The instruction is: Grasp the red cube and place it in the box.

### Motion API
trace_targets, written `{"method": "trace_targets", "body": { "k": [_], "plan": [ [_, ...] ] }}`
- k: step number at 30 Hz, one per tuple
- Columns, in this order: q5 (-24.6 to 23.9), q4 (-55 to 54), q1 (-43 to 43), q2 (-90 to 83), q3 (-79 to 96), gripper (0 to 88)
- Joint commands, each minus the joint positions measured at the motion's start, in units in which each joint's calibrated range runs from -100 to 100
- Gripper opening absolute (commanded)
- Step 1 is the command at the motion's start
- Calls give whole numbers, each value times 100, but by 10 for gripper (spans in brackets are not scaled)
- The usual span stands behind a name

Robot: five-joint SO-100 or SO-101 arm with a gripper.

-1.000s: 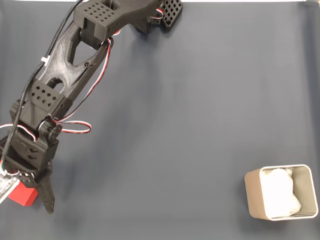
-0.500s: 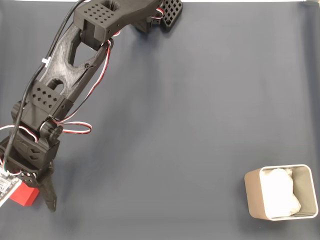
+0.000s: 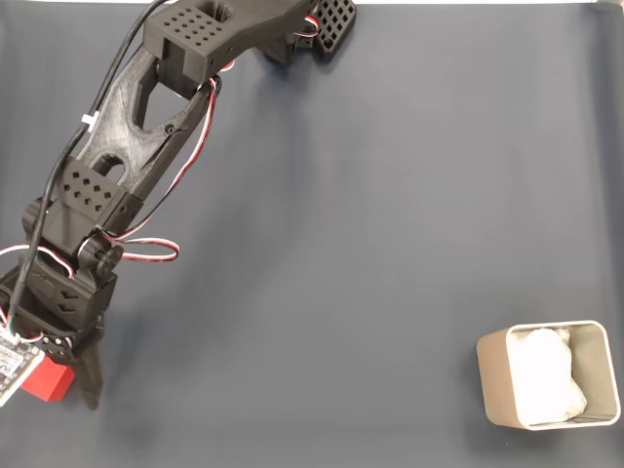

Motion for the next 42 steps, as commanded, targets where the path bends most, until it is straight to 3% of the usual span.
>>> {"method": "trace_targets", "body": {
  "k": [1, 14, 25, 42],
  "plan": [
    [68, -73, 37, -103, -196, 216],
    [230, 41, 37, -225, -77, 3],
    [254, 74, -12, -727, 507, 0],
    [10, 279, -929, -4098, 3563, 0]
  ]
}}
